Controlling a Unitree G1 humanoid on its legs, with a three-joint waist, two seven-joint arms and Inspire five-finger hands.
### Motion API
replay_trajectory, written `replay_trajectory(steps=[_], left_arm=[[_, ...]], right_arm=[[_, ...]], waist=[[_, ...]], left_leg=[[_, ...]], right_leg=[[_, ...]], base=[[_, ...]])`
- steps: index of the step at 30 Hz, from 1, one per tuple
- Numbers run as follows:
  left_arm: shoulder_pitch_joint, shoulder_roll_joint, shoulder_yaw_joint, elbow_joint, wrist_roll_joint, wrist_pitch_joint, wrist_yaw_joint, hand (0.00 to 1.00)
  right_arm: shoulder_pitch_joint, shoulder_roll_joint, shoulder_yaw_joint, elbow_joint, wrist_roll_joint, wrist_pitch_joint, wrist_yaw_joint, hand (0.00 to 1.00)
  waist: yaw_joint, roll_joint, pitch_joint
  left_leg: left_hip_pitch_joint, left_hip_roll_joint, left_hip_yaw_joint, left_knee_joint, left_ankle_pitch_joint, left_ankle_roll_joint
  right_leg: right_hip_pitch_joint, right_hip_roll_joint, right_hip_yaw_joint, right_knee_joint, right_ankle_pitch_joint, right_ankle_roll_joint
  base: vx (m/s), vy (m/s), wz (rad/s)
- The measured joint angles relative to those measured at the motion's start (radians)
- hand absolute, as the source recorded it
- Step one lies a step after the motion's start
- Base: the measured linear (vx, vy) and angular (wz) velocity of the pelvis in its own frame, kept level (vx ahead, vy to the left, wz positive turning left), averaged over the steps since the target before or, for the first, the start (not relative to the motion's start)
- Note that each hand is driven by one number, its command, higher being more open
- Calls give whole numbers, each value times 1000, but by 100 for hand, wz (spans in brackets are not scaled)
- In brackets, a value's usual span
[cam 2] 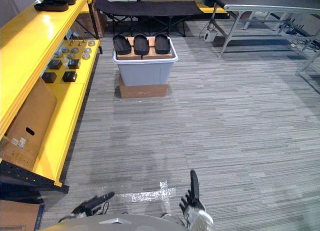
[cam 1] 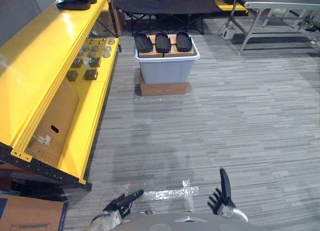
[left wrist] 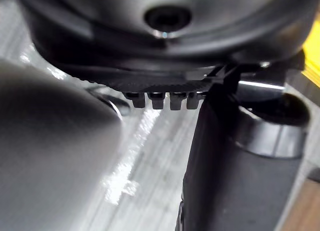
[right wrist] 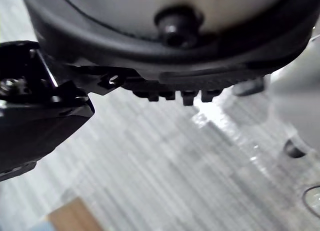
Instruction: Walk over and take three plastic housings, then place them on the shelf
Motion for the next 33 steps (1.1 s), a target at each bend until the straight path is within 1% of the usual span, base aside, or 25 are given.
replay_trajectory(steps=[3,7,9,11,13,18,23,26,29,30,31,32,33], left_arm=[[-32,-8,-21,-100,-61,-19,-14,100],[-63,-11,-22,-166,-118,-26,-15,100],[-65,-13,-22,-166,-119,-34,-14,100],[-55,-13,-24,-166,-118,-34,-15,100],[-46,-14,-31,-166,-118,-35,-14,100],[-20,-16,-46,-171,-73,-50,-9,100],[31,-17,-46,-214,-65,-63,11,100],[47,-17,-46,-215,-63,-88,30,100],[60,-21,-47,-240,-66,-97,29,100],[70,-24,-48,-262,-66,-100,28,100],[75,-27,-52,-282,-65,-102,28,100],[73,-29,-61,-289,-64,-106,29,100],[70,-31,-65,-291,-64,-108,30,100]], right_arm=[[-50,9,30,-78,-3,-71,-6,100],[-91,5,35,-113,-48,-100,-8,100],[-93,4,47,-113,-81,-100,-7,100],[-92,5,62,-113,-99,-83,-7,100],[-87,5,64,-112,-97,-73,-4,100],[-67,6,69,-113,-55,-74,2,100],[-25,10,68,-133,-56,-76,-3,100],[3,11,63,-147,-55,-80,-4,100],[20,12,59,-152,-53,-84,-5,100],[22,12,59,-152,-53,-87,-9,100],[24,13,59,-153,-43,-92,-13,100],[24,14,60,-153,-36,-94,-17,100],[24,14,60,-153,-36,-96,-19,100]], waist=[[-1,-8,4],[-7,-7,5],[-14,-7,5],[-24,-7,5],[-24,-7,5],[-23,-7,5],[-23,-7,4],[-25,-7,3],[-24,-10,2],[-24,-10,2],[-24,-10,3],[-24,-12,8],[-25,-11,14]], left_leg=[[2,-2,3,-2,0,0],[12,-4,6,-19,6,-13],[12,-3,6,-19,5,-15],[12,-3,6,-19,3,-20],[13,-3,8,-19,3,-20],[15,-3,14,-18,3,-20],[24,-3,35,-21,3,-20],[34,-4,54,-35,9,-11],[37,-6,65,-44,13,-5],[36,-6,74,-43,10,1],[34,-8,82,-42,2,13],[32,-7,91,-25,-10,22],[32,-3,98,-9,-20,25]], right_leg=[[-3,-2,0,0,4,6],[-3,-3,-1,-1,4,7],[-3,-3,-4,-1,4,7],[-3,-4,-5,-1,4,8],[-3,-4,-4,-1,4,8],[-3,-4,3,0,5,8],[-3,-3,26,2,5,8],[-8,-2,43,4,6,10],[-18,-3,57,12,7,11],[-32,-5,62,31,2,11],[-58,-12,72,77,-16,17],[-90,-23,84,150,-34,29],[-110,-27,84,198,-36,33]], base=[[0,0,0],[-7,2,-2],[0,0,0],[0,0,0],[0,0,0],[-46,-11,-3],[-64,-8,-12],[-76,-3,-17],[-62,7,-13],[-45,28,-21],[-41,52,-23],[-21,57,-22],[-19,80,-35]])
